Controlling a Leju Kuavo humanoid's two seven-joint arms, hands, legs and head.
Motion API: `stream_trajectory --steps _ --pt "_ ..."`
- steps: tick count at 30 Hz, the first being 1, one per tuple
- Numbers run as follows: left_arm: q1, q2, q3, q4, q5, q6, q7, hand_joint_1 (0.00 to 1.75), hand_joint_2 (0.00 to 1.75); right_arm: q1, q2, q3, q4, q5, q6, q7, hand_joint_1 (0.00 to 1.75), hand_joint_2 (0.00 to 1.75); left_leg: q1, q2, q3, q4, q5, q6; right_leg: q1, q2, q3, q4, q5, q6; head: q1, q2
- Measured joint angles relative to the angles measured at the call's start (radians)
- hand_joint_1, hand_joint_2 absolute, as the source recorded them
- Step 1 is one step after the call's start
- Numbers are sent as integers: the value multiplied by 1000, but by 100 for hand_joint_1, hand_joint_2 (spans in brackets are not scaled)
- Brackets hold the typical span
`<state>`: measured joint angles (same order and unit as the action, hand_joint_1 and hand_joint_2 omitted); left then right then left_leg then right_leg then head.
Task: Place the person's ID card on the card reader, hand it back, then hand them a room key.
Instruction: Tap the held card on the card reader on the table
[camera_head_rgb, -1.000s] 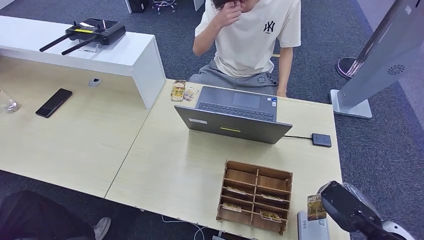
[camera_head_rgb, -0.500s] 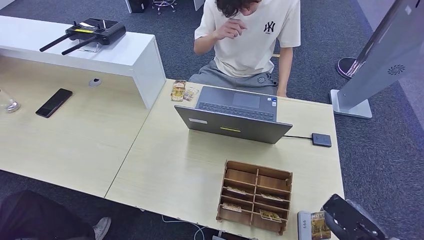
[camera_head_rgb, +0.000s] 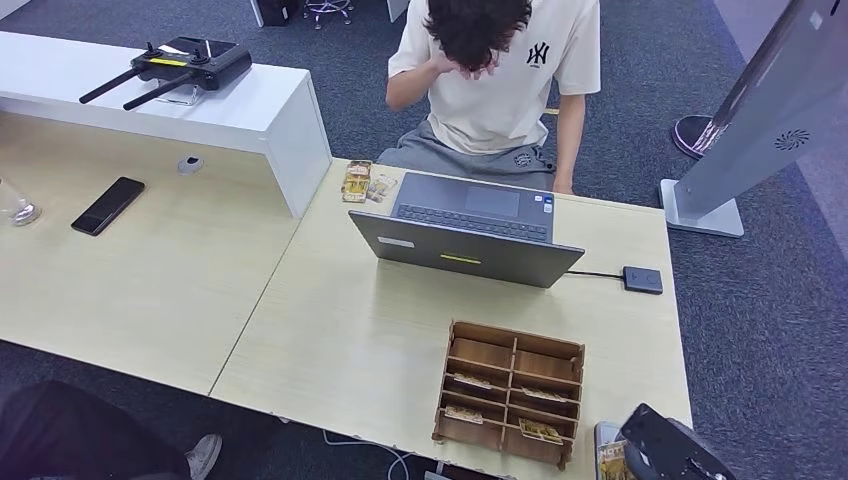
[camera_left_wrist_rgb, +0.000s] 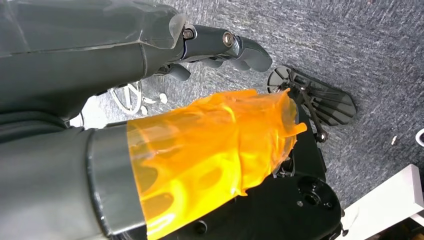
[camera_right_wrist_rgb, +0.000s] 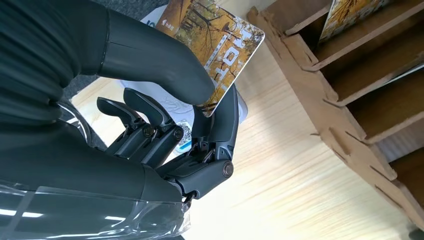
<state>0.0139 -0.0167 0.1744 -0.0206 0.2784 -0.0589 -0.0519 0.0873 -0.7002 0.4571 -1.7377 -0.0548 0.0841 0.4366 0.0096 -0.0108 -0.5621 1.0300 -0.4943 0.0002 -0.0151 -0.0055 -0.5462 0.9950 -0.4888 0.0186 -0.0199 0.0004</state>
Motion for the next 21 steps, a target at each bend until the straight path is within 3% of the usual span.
stream_trajectory --steps 11,21 --pt "0 3 -9 0 -14 -2 4 0 0 -54 19 42 78 39 9 -15 175 175 0 0 0 0 0 0 0 0 0 0 0 0 0 0" --pt "1 9 -16 0 -17 -3 4 0 0 -58 19 14 101 84 17 -9 175 175 0 0 0 0 0 0 0 0 0 0 0 0 0 0"
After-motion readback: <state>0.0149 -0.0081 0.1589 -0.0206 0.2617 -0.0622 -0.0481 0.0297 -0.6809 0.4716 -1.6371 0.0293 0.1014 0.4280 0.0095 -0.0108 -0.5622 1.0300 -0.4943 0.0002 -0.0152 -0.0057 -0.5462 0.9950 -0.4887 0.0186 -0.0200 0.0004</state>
